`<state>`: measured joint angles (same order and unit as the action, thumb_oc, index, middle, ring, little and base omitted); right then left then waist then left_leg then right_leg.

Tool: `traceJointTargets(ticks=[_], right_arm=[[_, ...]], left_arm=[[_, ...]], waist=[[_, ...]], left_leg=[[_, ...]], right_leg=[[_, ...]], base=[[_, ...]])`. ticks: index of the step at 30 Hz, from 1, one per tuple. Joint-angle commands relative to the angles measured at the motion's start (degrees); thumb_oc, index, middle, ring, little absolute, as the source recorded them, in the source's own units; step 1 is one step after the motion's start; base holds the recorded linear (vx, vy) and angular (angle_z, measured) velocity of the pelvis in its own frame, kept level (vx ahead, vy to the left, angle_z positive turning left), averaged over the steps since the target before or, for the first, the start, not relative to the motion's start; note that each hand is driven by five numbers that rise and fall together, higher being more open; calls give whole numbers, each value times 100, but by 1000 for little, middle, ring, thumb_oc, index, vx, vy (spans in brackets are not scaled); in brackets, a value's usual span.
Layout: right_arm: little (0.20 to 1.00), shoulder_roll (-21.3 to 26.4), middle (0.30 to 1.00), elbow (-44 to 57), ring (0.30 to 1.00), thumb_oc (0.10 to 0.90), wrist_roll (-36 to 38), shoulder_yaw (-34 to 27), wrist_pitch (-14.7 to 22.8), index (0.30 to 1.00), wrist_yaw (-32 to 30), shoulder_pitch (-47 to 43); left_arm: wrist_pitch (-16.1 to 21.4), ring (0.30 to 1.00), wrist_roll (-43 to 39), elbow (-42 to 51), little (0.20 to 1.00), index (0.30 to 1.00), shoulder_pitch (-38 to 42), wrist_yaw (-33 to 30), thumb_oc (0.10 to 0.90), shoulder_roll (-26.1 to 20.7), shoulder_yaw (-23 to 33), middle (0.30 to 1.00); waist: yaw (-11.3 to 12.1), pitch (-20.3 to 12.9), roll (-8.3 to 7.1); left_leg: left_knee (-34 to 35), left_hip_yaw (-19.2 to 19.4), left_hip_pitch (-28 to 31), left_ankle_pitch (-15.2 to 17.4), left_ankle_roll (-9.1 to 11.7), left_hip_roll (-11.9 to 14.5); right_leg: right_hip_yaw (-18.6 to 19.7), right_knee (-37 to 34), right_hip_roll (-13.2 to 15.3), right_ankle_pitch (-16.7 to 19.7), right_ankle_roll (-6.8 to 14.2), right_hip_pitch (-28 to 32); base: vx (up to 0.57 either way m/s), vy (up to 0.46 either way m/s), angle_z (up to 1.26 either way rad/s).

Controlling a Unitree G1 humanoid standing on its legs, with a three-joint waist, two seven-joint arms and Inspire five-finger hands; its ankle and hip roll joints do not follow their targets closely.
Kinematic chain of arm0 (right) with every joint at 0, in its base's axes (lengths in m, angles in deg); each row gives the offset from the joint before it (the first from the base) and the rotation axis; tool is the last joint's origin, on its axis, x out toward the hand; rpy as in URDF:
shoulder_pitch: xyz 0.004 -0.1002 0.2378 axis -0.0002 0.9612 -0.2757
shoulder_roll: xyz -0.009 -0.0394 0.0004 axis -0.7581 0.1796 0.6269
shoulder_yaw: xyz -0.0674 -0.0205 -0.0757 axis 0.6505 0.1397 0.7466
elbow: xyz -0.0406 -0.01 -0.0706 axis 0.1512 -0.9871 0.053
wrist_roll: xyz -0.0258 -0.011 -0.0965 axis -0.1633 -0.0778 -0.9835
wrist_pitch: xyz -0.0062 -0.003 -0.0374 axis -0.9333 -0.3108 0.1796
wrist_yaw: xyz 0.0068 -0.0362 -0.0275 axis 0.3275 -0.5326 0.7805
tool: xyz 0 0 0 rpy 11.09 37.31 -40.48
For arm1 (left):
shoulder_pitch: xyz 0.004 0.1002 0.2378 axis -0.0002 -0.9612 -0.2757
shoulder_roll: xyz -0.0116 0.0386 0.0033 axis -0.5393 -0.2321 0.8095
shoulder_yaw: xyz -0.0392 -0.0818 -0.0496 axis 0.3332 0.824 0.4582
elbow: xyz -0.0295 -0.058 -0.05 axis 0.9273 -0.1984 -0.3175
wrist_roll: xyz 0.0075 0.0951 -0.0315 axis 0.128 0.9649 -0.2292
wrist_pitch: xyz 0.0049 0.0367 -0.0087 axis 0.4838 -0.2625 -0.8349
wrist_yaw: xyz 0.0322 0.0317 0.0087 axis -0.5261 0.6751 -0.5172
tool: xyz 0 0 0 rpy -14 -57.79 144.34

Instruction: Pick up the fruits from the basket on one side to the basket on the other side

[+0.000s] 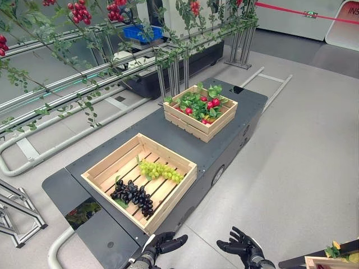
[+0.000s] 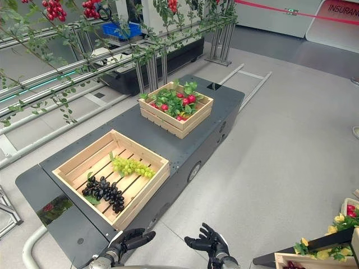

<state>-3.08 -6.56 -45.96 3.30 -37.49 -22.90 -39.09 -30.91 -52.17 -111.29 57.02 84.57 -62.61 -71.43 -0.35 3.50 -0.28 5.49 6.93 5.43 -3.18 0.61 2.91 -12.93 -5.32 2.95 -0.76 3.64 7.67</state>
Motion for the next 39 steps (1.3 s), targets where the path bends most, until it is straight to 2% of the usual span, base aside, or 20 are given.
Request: traceJointTargets(ticks=[1, 6, 9, 11, 13, 17, 20, 22, 26, 29, 30, 32, 33, 34, 35, 37, 39], right_arm=[[900, 118, 900, 206, 900, 800, -71, 152, 209, 900, 236, -557], [900, 105, 900, 179, 900, 800, -153, 167, 226, 900, 200, -563], [900, 101, 900, 202, 900, 800, -317, 226, 266, 900, 142, -583], [900, 166, 900, 346, 900, 800, -527, 325, 316, 900, -58, -611], [900, 186, 900, 409, 900, 800, -530, 346, 302, 900, -115, -616], [900, 218, 900, 708, 900, 800, -348, 359, 102, 900, -33, -591], [900, 236, 900, 848, 900, 800, -342, 367, 127, 900, -92, -573], [900, 217, 900, 1027, 900, 800, 8, 313, 167, 900, -64, -563], [900, 196, 900, 1518, 900, 800, 250, 248, 294, 900, -89, -439], [900, 237, 900, 2283, 900, 800, 453, 158, 405, 900, -167, -266], [900, 242, 900, 2338, 900, 800, 462, 149, 421, 900, -174, -248], [900, 282, 900, 2492, 900, 800, 511, 108, 518, 900, -158, -218], [900, 341, 900, 2598, 900, 800, 588, 42, 519, 900, -102, -228], [900, 363, 900, 2624, 900, 800, 608, 15, 503, 900, -81, -227], [900, 434, 900, 2690, 900, 800, 691, -45, 461, 900, 6, -221], [900, 520, 900, 2765, 900, 800, 827, -75, 401, 900, 98, -219], [900, 639, 900, 2859, 900, 800, 907, -104, 312, 900, 156, -209]], left_arm=[[341, 900, -96, -58, 900, 900, 644, 155, 800, 121, -134, 900], [352, 900, 129, -69, 900, 900, 633, 214, 800, 150, -212, 900], [801, 900, 454, 105, 900, 900, 680, 146, 800, 105, -428, 900], [1087, 900, 283, 684, 900, 900, 767, 92, 800, 7, -534, 900], [1172, 900, 200, 905, 900, 900, 784, 89, 800, -29, -548, 900], [1243, 900, -240, 1949, 900, 900, 791, 268, 800, -219, -483, 900], [1372, 900, -356, 2403, 900, 900, 813, 471, 800, -326, -451, 900], [1525, 900, -382, 2705, 900, 900, 821, 522, 800, -396, -443, 900], [1675, 900, -489, 3167, 900, 900, 743, 279, 800, -541, -341, 900], [1766, 900, -271, 3694, 900, 900, 661, -441, 800, -787, -24, 900], [1783, 900, -250, 3722, 900, 900, 654, -477, 800, -810, 23, 900], [1725, 900, 48, 3868, 900, 900, 639, -789, 800, -902, 187, 900], [1614, 900, 665, 3907, 900, 900, 665, -1212, 800, -1047, 317, 900], [1569, 900, 853, 3897, 900, 900, 674, -1325, 800, -1095, 366, 900], [1070, 900, 1750, 3865, 900, 900, 729, -2101, 800, -1293, 491, 900], [678, 900, 2506, 3777, 900, 900, 840, -2633, 800, -1560, 629, 900], [357, 900, 2776, 3761, 900, 900, 935, -2967, 800, -1900, 802, 900]], waist=[[114, 299, -38], [113, 291, -60], [98, 298, -61], [106, 332, -57], [112, 348, -56], [153, 424, -66], [197, 464, -84], [222, 501, -99], [208, 527, -96], [201, 556, -70], [201, 558, -67], [211, 563, -56], [220, 564, -35], [223, 563, -27], [227, 558, 6], [215, 556, 53], [199, 555, 94]], left_leg=[[-49, -28, 163, 670, -133, -80], [-49, -37, 196, 692, -135, -73], [-49, -26, 218, 693, -126, -61], [-49, -38, 207, 686, -114, -54], [-49, -41, 203, 683, -111, -53], [-49, -73, 184, 667, -107, -50], [-49, -92, 152, 643, -103, -49], [-49, -104, 131, 628, -98, -45], [-49, -118, 145, 617, -98, -46], [-49, -127, 140, 595, -96, -52], [-49, -130, 141, 592, -96, -54], [-49, -141, 127, 578, -93, -58], [-49, -162, 120, 563, -85, -62], [-49, -171, 120, 559, -83, -66], [-49, -202, 116, 542, -76, -79], [-49, -252, 112, 520, -72, -107], [-49, -277, 102, 507, -70, -136]], right_leg=[[-36, 32, 197, -117, -47, 103], [-35, 32, 191, -130, -49, 128], [-4, 32, 181, -135, -54, 144], [4, 32, 185, -127, -53, 132], [0, 32, 188, -124, -54, 130], [-33, 32, 200, -117, -78, 129], [-67, 32, 211, -106, -91, 121], [-114, 32, 228, -95, -89, 118], [-132, 32, 237, -106, -96, 139], [-157, 32, 253, -110, -104, 153], [-164, 32, 255, -109, -105, 156], [-185, 32, 263, -110, -110, 154], [-202, 32, 268, -109, -118, 156], [-209, 32, 269, -110, -122, 160], [-230, 32, 278, -111, -127, 169], [-242, 32, 292, -111, -129, 180], [-258, 32, 311, -113, -128, 180]], base=[[0, 0, 0], [0, 0, 0], [0, 0, 0], [0, 0, 0], [0, 0, 0], [0, 0, 0], [-14, -12, 1], [-27, -32, 2], [2, -7, 2], [0, 0, 0], [0, 0, 0], [0, 0, 0], [0, 0, 0], [55, 62, 4], [57, 71, 8], [57, 96, 18], [49, 111, 13]])
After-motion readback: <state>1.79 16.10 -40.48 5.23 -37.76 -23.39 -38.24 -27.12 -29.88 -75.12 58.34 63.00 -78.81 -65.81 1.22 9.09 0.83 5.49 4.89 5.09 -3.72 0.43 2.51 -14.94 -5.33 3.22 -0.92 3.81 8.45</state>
